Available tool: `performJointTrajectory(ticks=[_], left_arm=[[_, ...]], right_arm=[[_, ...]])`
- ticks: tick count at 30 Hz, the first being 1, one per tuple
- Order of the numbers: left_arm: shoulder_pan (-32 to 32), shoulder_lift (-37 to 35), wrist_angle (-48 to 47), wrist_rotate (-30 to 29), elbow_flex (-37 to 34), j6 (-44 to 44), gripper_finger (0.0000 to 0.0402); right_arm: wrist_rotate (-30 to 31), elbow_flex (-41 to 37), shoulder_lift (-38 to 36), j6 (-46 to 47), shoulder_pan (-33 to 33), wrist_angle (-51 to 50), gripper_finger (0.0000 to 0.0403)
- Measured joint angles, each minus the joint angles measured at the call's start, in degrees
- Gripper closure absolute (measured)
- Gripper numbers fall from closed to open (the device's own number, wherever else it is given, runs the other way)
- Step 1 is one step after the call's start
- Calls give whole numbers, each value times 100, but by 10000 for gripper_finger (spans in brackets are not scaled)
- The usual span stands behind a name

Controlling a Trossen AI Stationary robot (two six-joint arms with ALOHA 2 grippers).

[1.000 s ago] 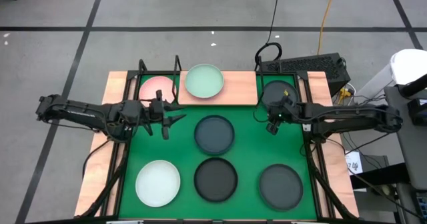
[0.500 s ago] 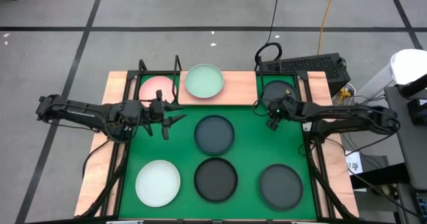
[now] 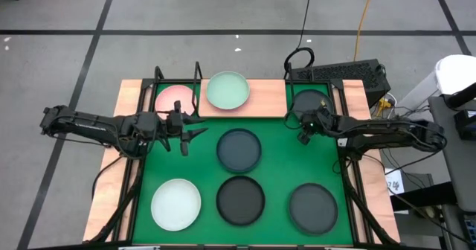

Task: Place and stack plates onto a shelf
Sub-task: Stack the top dark green plate on top of the green plate on the shelf

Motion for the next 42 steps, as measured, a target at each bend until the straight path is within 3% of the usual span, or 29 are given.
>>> performJointTrajectory(ticks=[9,13,19,23,27,33,42], left_arm=[[0,0,-75,0,4,-106,257],[0,0,-87,0,4,-101,257],[0,2,-47,-2,4,-29,257],[1,0,108,-4,9,-3,257],[9,2,144,-15,9,33,257],[7,-59,103,-785,9,379,257],[79,-1105,-854,-1013,9,718,257]], right_arm=[[350,406,-834,106,77,216,401],[921,740,-1213,-140,208,1076,401],[949,1331,-1081,-1235,403,2458,402],[905,1963,-565,-1680,415,2880,402],[480,2740,316,-1955,415,2936,402],[-114,3906,1946,-2272,415,2922,402],[-556,5048,3876,-2321,452,2882,403]])
